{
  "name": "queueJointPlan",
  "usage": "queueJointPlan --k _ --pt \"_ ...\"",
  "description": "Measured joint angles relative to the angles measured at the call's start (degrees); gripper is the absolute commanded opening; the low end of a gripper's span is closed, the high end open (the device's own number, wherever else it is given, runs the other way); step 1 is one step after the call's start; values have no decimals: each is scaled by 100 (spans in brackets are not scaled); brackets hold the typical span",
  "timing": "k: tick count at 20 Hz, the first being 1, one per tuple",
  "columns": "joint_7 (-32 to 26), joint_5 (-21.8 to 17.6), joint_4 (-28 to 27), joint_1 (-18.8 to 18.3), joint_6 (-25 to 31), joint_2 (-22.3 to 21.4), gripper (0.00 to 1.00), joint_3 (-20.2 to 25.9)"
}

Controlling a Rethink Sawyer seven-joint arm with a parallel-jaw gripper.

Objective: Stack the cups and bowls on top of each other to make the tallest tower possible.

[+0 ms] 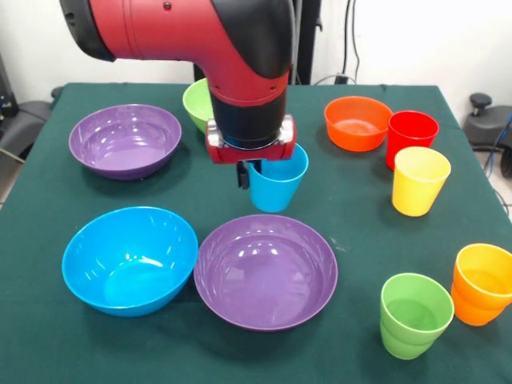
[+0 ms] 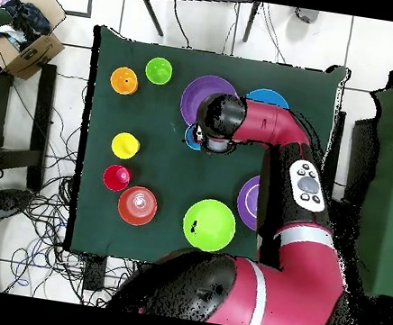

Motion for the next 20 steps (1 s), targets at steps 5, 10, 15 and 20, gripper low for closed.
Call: queueJointPlan --k 5,10,15,20 --pt "0 5 -51 151 0 -15 0 1" --pt "0 14 -191 267 5 -14 0 1" --pt "0 48 -449 356 75 4 0 5" --pt "0 69 -743 367 125 55 0 23"
